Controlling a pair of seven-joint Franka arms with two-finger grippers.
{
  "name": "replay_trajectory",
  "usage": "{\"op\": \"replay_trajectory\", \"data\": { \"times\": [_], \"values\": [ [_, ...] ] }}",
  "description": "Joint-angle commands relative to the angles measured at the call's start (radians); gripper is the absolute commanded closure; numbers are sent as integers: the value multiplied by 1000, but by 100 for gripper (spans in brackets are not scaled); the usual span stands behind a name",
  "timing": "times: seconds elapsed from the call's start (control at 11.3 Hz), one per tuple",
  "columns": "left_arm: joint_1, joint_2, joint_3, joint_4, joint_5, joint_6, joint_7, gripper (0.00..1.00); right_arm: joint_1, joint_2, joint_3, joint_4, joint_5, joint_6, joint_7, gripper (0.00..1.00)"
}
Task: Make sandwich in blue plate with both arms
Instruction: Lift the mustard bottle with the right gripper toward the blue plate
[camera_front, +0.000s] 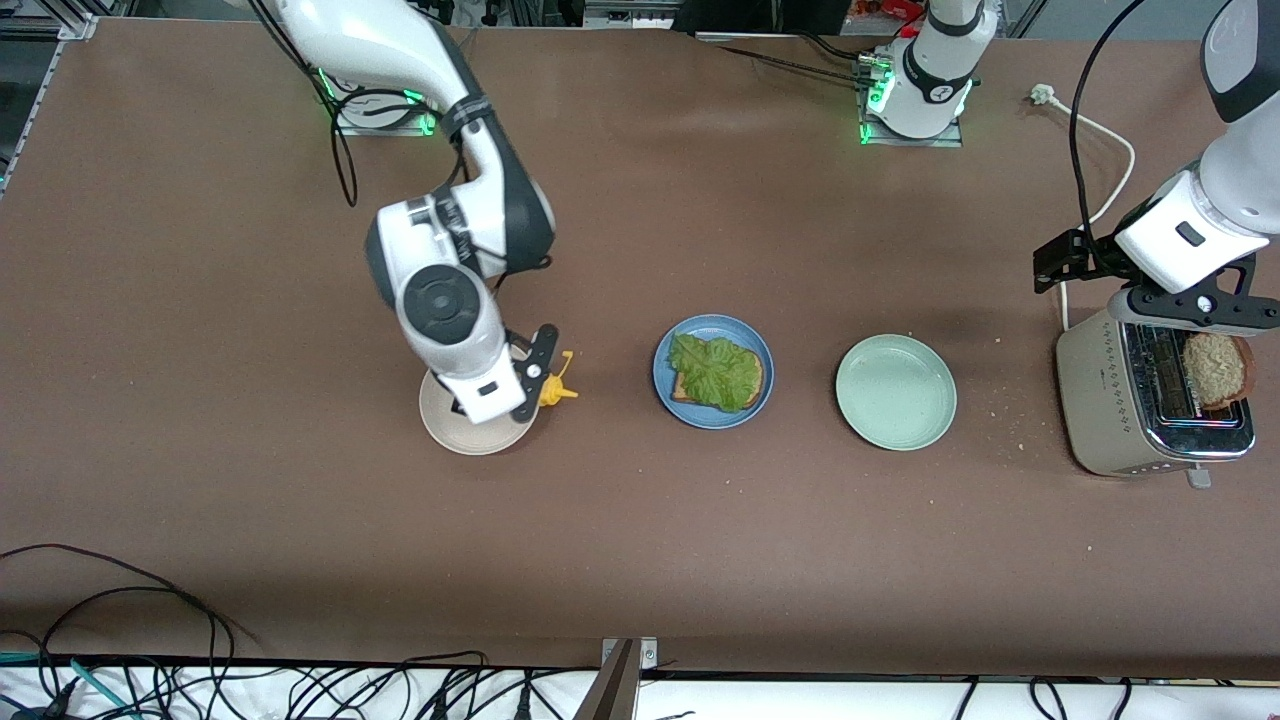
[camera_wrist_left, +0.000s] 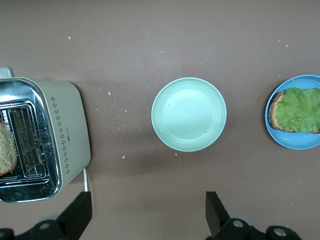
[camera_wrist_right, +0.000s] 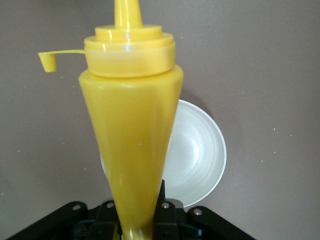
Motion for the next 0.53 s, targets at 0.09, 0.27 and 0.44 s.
{"op": "replay_trajectory", "data": {
  "times": [0.09,0.27,0.44],
  "values": [
    [5,-2,-5,8,18,-15,-2,0,290,91,-251,73,-38,-138,123,100],
    [5,5,-5,11,18,-15,-2,0,427,170,-336,105,-43,-175,193,100],
    [6,7,-5,11,21,-15,2,0,510,287,-411,187,-43,-237,236,100]
  ]
}}
